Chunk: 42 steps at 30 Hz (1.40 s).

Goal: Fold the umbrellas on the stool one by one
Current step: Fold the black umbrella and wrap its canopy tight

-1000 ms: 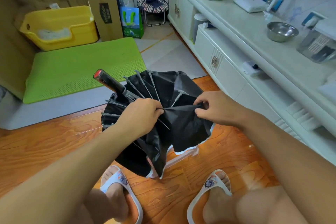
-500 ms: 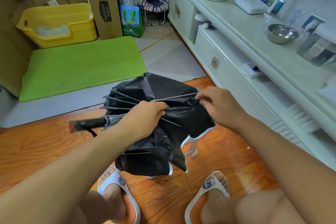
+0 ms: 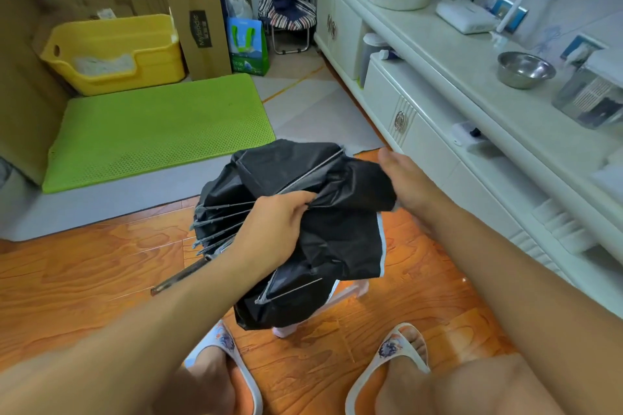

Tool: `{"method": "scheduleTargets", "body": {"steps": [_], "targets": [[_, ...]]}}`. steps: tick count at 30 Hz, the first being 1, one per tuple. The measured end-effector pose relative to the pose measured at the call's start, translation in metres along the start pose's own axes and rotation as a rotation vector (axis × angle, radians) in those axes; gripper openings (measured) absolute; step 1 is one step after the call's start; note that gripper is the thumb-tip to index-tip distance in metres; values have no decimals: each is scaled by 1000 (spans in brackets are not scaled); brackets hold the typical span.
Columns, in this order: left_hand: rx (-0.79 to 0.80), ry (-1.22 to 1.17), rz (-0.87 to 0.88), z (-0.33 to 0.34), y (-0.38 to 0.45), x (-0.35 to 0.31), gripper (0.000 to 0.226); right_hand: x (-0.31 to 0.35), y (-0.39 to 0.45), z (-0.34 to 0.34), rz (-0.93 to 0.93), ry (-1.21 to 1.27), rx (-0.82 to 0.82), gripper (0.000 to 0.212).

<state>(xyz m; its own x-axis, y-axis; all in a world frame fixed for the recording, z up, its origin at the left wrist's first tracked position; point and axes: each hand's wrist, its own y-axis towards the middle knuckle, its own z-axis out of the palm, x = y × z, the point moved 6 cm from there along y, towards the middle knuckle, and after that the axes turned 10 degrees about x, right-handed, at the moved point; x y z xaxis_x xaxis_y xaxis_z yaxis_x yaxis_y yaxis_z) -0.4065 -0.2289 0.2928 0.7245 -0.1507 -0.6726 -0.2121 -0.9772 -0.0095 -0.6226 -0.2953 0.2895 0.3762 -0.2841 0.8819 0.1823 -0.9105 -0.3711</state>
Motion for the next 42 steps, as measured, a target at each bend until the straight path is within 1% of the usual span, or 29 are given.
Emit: {"method": "scheduleTargets", "body": {"steps": [1,2,4,6,7,9,11,13,16,18,19,21,23,25,27,29,30,33,36,39,41,42], "targets": [[4,-39,-31,2,0,2,31,-6,3,2,82,177,58,36],[-2,-54,-45,1,0,1,30,-8,5,3,102,268,95,29],[-48,-45,-60,-9,6,0,26,-2,14,-1,21,248,81,23],[-111,-69,-93,-34,15,1,23,16,20,-6,-96,275,43,26],[-130,-129,-117,-49,18,3,22,25,21,-6,-132,325,45,27],[-158,-378,-154,-81,19,11,22,39,24,-3,-173,394,82,38],[-218,-583,-179,-112,11,16,24,51,24,4,-211,386,130,48],[-268,-672,-171,-139,2,12,29,71,22,11,-256,330,185,47],[-300,-663,-149,-178,-5,-6,34,128,18,22,-309,208,253,41],[-299,-622,-109,-209,-5,-28,34,173,15,27,-328,180,292,35],[-299,-604,-84,-226,-4,-41,34,196,13,28,-337,202,316,31],[-299,-576,-26,-262,-1,-73,31,242,5,24,-360,332,334,28],[-292,-554,29,-299,3,-109,26,287,-10,8,-415,459,287,26],[-290,-565,90,-338,6,-146,24,334,-31,-17,-520,528,220,25],[-277,-580,155,-374,7,-182,24,375,-57,-42,-619,531,175,27],[-239,-582,207,-398,6,-212,23,407,-84,-63,-701,477,158,17],[-235,-575,218,-404,5,-223,23,417,-98,-71,-726,452,142,16],[-261,-580,250,-396,9,-233,21,422,-126,-80,-744,404,118,10],[-226,-602,263,-350,17,-210,22,397,-130,-73,-693,357,126,10],[-150,-623,236,-278,30,-162,20,342,-110,-61,-628,375,167,14],[-88,-622,173,-217,37,-116,20,282,-85,-56,-530,367,122,11],[-56,-619,130,-182,36,-91,20,241,-71,-53,-448,341,81,9]]}}
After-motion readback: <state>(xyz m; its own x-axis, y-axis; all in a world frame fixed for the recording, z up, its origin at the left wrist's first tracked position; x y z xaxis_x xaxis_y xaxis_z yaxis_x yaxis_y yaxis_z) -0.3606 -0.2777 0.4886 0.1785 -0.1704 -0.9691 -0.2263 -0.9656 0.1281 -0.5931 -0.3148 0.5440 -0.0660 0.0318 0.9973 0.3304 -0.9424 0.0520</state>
